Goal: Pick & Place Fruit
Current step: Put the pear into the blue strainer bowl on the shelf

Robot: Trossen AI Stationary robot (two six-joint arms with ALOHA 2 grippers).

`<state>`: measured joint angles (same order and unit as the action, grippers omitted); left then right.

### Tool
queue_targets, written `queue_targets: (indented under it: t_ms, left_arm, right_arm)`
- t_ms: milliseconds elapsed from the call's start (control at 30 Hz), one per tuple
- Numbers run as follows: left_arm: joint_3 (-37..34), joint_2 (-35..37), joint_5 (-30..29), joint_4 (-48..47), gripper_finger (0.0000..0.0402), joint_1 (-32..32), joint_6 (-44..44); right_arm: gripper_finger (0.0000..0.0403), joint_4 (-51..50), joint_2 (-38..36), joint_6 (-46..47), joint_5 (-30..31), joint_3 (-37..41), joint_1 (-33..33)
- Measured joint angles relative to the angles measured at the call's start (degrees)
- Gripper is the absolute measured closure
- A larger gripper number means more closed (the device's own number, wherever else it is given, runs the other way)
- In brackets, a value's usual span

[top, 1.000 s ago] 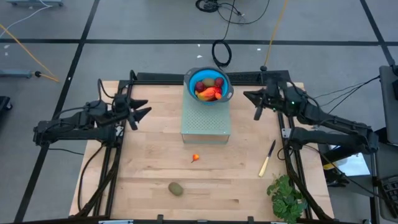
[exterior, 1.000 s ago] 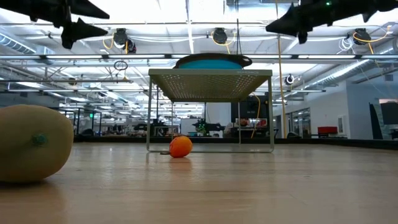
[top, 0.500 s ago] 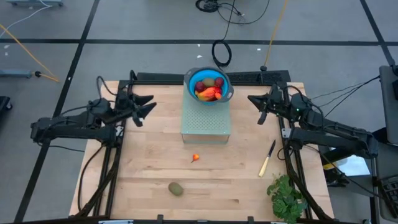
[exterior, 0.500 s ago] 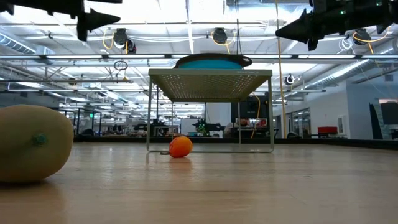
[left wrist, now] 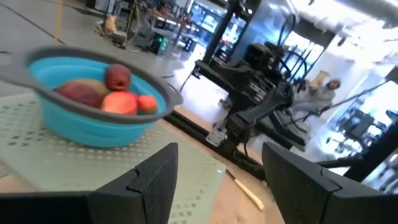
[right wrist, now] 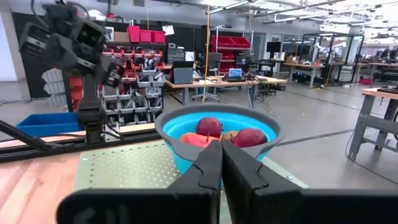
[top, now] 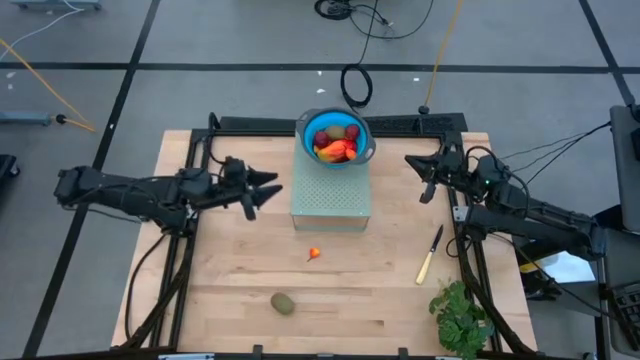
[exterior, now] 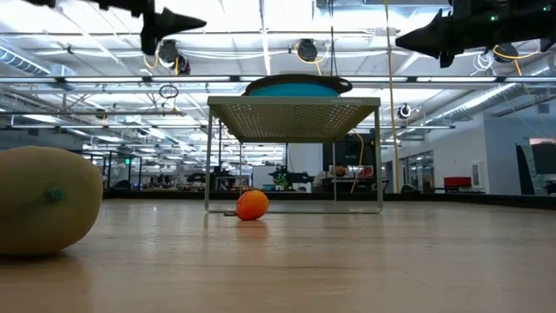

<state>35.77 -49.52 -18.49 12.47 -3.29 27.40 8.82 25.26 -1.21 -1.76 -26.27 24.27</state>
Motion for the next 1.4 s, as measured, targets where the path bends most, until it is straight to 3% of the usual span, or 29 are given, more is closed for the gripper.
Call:
queue_targets:
  t_ms: [267,500,767,1067,1233,1400]
  left_arm:
    - [13.74,-10.33,-11.25,-14.52,0.0167,-8.84,1.99]
    - [24.52,-19.27,-13.02,-27.27,0.0167,-14.73,14.03]
    - [36.5,-30.55,-7.63,-42.53,0.0167,-18.24,30.67]
    - [48.53,-43.57,-2.57,-56.89,0.0167,-18.24,28.62]
    - [49.42,-46.88,2.42,-57.22,0.0167,-17.2,30.86]
    - [49.42,-49.06,3.53,-57.46,0.0167,-15.58,34.4]
  right_arm:
    - [0.0399,0.0,-0.38,-1.0,0.1,0.51,0.0]
    - [0.0399,0.0,-0.38,-2.63,0.13,0.51,0.0]
    - [0.0399,0.0,-0.38,-2.93,0.15,0.51,0.0]
    - [0.0399,-0.02,-0.38,-2.93,0.15,0.51,0.02]
    - [0.0399,-0.02,-0.38,-2.91,0.15,0.51,0.0]
    - [0.0399,-0.02,-0.38,-2.93,0.13,0.51,0.02]
